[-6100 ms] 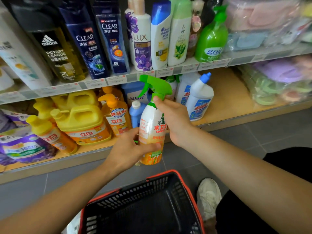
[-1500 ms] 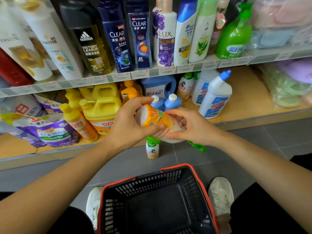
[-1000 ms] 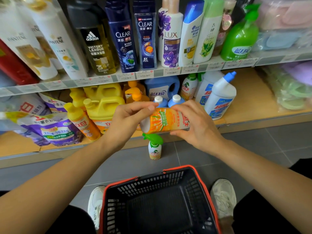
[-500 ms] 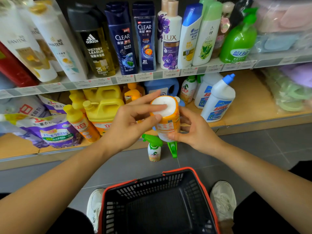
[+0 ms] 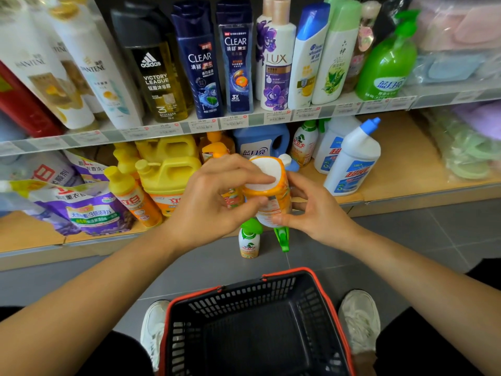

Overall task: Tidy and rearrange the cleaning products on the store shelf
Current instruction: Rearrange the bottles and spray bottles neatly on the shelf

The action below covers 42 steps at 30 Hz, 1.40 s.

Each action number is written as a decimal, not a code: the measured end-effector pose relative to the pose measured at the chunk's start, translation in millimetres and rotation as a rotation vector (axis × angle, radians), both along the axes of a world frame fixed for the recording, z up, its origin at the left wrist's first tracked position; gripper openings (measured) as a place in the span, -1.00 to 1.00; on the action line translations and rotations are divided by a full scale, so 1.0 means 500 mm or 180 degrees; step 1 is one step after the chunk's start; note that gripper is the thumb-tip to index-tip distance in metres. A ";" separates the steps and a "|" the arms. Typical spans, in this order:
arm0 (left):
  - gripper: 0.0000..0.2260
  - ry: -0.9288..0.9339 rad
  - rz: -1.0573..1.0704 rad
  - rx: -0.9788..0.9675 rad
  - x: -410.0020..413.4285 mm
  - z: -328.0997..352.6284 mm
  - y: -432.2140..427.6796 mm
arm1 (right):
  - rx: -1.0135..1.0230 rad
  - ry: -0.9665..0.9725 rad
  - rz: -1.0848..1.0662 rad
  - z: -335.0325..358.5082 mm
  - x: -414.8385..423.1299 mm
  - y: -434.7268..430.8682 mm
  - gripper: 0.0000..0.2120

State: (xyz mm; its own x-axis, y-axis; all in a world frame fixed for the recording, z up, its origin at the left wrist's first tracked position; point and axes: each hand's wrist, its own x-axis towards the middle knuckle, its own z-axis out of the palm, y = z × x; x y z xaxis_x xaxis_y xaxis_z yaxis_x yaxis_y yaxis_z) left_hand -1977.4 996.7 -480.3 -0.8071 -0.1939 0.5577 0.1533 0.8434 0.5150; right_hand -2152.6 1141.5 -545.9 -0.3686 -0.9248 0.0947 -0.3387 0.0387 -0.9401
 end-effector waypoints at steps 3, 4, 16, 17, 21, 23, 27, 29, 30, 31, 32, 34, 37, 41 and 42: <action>-0.68 -0.0242 -0.0050 0.0061 -0.005 -0.003 -0.004 | 0.0003 0.0026 0.0035 0.001 0.005 0.000 -0.34; -0.66 -0.0308 -0.0028 0.0318 -0.006 -0.003 -0.005 | 0.0003 0.0046 0.0049 0.003 0.007 0.000 -0.34; -0.77 -0.0188 0.0326 0.2335 -0.019 -0.014 -0.030 | 0.0018 0.0196 0.0209 0.012 0.019 0.002 -0.35; -0.75 -0.0164 0.0341 0.2459 -0.019 -0.015 -0.032 | 0.0005 0.0163 0.0202 0.014 0.019 0.001 -0.36; -0.66 -0.0229 0.0475 0.2622 -0.016 -0.028 -0.040 | -0.0066 -0.0224 0.0126 0.017 0.012 -0.001 -0.42; -0.65 -0.0377 0.0542 0.2726 -0.015 -0.044 -0.039 | -0.0095 -0.0358 0.0051 0.020 0.006 0.000 -0.46; -0.68 -0.1228 0.0607 0.2810 -0.018 -0.090 -0.019 | -0.0222 -0.0642 -0.0219 0.025 -0.006 0.002 -0.55; -0.68 -0.1692 0.0430 0.2524 -0.019 -0.116 -0.007 | -0.0314 -0.0933 -0.0329 0.027 -0.011 0.001 -0.59; -0.66 -0.1905 0.0371 0.2394 -0.020 -0.130 -0.001 | -0.0341 -0.1062 -0.0379 0.028 -0.012 0.002 -0.61; -0.65 -0.2092 0.0360 0.2343 -0.020 -0.144 0.004 | -0.0351 -0.1168 -0.0428 0.030 -0.013 0.001 -0.63; -0.66 -0.2265 0.0379 0.2426 -0.021 -0.158 0.009 | -0.0352 -0.1266 -0.0480 0.031 -0.014 0.002 -0.65; -0.75 -0.2553 0.0482 0.3067 -0.023 -0.177 0.021 | -0.0371 -0.1433 -0.0586 0.033 -0.021 0.005 -0.66; -0.75 -0.2720 0.0279 0.4607 -0.027 -0.193 0.033 | -0.0473 -0.1711 -0.0743 0.035 -0.025 0.010 -0.61; -0.67 -0.1965 0.0208 0.5799 -0.041 -0.198 0.042 | -0.0535 -0.1781 -0.0879 0.039 -0.038 0.017 -0.46; -0.66 -0.1775 0.0288 0.5887 -0.044 -0.200 0.041 | -0.0612 -0.1776 -0.1013 0.042 -0.049 0.019 -0.38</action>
State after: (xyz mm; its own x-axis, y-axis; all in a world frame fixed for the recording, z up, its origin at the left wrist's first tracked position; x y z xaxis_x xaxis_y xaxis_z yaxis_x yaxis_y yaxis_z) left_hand -1999.4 1017.3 -580.1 -0.7493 -0.1955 -0.6327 -0.3241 -0.7249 0.6078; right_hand -2177.0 1151.0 -524.9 -0.6621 -0.7485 -0.0367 0.2003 -0.1295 -0.9711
